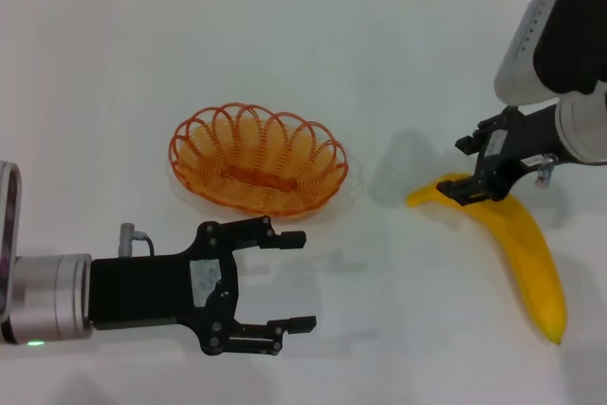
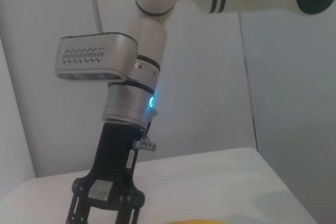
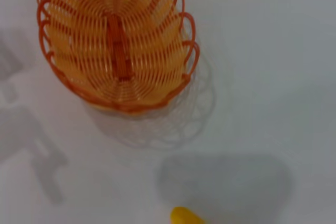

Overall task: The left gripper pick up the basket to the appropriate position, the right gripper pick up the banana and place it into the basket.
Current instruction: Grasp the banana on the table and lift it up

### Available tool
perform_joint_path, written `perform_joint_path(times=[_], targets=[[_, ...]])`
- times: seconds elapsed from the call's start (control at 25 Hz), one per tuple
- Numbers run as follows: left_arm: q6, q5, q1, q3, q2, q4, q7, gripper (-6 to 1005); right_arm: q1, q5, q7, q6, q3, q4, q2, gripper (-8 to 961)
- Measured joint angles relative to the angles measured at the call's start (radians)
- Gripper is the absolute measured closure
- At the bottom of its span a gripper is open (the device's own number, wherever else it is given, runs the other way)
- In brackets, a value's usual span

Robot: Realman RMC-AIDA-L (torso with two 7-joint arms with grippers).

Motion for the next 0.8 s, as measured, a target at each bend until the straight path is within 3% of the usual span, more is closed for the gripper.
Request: perform_joint_path(times=[0.52,0.8], targets=[[0.000,0.002,-0.004,0.000,-0.001,0.000,-0.006,207,0.001,-0.111,0.076,-0.070,0.000,-0.002,-0.001,42],[0.000,0.000,-0.006,0.000,-0.001,0.000,-0.006,207,0.002,-0.118,0.086,-0.100,-0.019,-0.003,0.001,48]])
